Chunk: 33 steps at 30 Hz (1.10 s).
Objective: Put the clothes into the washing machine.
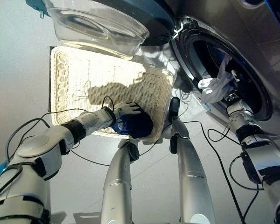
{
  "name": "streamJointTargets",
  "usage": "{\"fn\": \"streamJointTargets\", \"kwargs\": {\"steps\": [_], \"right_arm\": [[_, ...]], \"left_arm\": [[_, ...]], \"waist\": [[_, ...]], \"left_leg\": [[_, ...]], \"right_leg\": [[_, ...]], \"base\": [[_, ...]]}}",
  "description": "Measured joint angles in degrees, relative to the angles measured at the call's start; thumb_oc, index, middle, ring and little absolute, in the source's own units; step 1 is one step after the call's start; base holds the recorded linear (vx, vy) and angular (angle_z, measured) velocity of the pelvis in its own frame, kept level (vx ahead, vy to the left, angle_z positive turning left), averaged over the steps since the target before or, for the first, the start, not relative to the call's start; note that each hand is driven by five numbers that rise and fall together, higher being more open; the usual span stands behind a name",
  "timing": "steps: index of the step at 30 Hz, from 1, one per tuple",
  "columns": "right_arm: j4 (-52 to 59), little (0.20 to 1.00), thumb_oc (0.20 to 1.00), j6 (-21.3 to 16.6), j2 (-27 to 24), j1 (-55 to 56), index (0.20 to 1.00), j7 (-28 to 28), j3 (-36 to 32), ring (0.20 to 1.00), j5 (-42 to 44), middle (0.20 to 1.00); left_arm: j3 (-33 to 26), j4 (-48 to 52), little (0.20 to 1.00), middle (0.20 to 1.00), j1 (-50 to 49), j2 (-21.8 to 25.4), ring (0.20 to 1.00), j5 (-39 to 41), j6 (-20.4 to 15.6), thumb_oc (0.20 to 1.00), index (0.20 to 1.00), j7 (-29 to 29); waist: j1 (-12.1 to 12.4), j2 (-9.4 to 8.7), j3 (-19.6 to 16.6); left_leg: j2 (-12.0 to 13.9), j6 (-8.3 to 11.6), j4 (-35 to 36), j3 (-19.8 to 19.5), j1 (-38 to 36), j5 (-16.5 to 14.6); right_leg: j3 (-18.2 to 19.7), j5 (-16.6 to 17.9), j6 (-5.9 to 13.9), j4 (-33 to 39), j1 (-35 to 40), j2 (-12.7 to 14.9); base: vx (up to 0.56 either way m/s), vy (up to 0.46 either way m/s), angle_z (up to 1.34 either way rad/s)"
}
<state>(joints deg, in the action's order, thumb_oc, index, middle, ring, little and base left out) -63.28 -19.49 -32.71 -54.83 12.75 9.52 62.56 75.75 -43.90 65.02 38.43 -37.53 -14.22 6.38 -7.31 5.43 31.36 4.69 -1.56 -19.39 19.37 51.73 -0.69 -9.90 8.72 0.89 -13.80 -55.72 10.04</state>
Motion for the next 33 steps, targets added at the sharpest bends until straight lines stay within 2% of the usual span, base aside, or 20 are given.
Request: {"fn": "streamJointTargets", "kwargs": {"steps": [5, 6, 14, 18, 19, 20, 21, 33], "right_arm": [[1.44, 1.0, 1.0, -0.63, -0.03, -0.16, 1.0, -0.79, 0.03, 1.0, 1.6, 1.0], [2.39, 1.0, 1.0, -0.63, 0.07, -0.15, 1.0, -0.91, 0.06, 1.0, 2.22, 1.0], [2.72, 1.0, 1.0, -1.25, -0.03, -0.28, 1.0, -2.31, 0.05, 1.0, 4.77, 1.0], [4.26, 1.0, 1.0, -1.64, -0.04, -0.16, 1.0, -3.67, 0.06, 1.0, 6.42, 1.0], [4.36, 1.0, 1.0, -1.64, -0.03, -0.18, 1.0, -3.76, 0.06, 1.0, 6.64, 1.0], [4.35, 1.0, 1.0, -1.64, -0.04, -0.21, 1.0, -3.8, 0.06, 1.0, 6.75, 1.0], [4.29, 1.0, 1.0, -1.64, -0.05, -0.25, 1.0, -4.03, 0.04, 1.0, 6.95, 1.0], [3.03, 1.0, 1.0, -0.78, 0.03, -0.56, 1.0, -6.26, -0.16, 1.0, 12.74, 1.0]], "left_arm": [[-0.16, -0.7, 1.0, 1.0, 0.3, -0.98, 1.0, -0.19, -0.05, 1.0, 1.0, -1.16], [-0.33, -0.78, 1.0, 1.0, 0.53, -1.11, 1.0, -1.31, 0.0, 1.0, 1.0, -1.9], [-0.63, -0.84, 1.0, 1.0, 2.77, -2.05, 1.0, -2.43, 0.98, 1.0, 1.0, -4.56], [-0.64, -0.39, 1.0, 1.0, 3.9, -3.76, 1.0, -9.96, 2.34, 1.0, 1.0, -8.32], [-0.53, -0.45, 0.555, 0.555, 3.84, -4.24, 0.555, -11.2, 2.61, 0.555, 0.555, -9.13], [-0.48, -0.6, 0.473, 0.473, 3.74, -4.55, 0.473, -11.51, 2.65, 0.473, 0.473, -9.79], [-0.47, -0.97, 0.2, 0.2, 3.54, -4.84, 0.2, -12.05, 2.62, 0.2, 0.2, -10.29], [-0.24, -2.69, 0.2, 0.2, 1.11, -6.28, 0.2, -12.92, 2.92, 0.2, 0.2, -10.44]], "waist": [[-0.8, -0.29, 0.04], [-1.28, -0.81, 0.01], [-1.48, -1.51, -0.03], [-1.83, -1.84, -0.14], [-1.9, -1.87, -0.14], [-1.95, -1.88, -0.14], [-2.01, -1.89, -0.15], [-2.21, -1.91, -0.16]], "left_leg": [[0.04, -0.03, -0.31, -0.32, 1.75, 0.0], [0.05, 0.0, -0.28, -0.37, 2.26, -0.02], [0.31, 0.16, -0.28, -0.61, 3.25, -0.13], [0.74, 0.35, -0.49, -0.88, 4.11, -0.25], [0.86, 0.43, -0.57, -0.97, 4.24, -0.3], [0.94, 0.49, -0.64, -1.05, 4.35, -0.34], [1.05, 0.54, -0.7, -1.16, 4.44, -0.37], [1.18, 0.44, -1.73, -2.38, 4.03, -0.27]], "right_leg": [[-0.04, 0.09, -0.09, 0.1, -1.41, -0.09], [-0.04, 0.08, -0.08, 0.18, -1.95, -0.13], [-0.19, 0.08, -0.08, 0.65, -2.52, -0.35], [-0.57, 0.13, -0.15, 1.1, -2.89, -0.56], [-0.65, 0.13, -0.15, 1.13, -2.93, -0.65], [-0.73, 0.13, -0.16, 1.17, -2.94, -0.73], [-0.88, 0.12, -0.17, 1.18, -2.94, -0.78], [-1.85, 0.28, -0.44, 1.14, -1.38, -0.73]], "base": [[0.0, 0.0, 0.0], [0.0, 0.0, 0.0], [0.0, 0.0, 0.0], [0.0, 0.0, 0.0], [0.0, 0.0, 0.0], [0.0, 0.0, 0.0], [0.0, 0.0, 0.0], [-0.01, -0.007, 0.02]]}}
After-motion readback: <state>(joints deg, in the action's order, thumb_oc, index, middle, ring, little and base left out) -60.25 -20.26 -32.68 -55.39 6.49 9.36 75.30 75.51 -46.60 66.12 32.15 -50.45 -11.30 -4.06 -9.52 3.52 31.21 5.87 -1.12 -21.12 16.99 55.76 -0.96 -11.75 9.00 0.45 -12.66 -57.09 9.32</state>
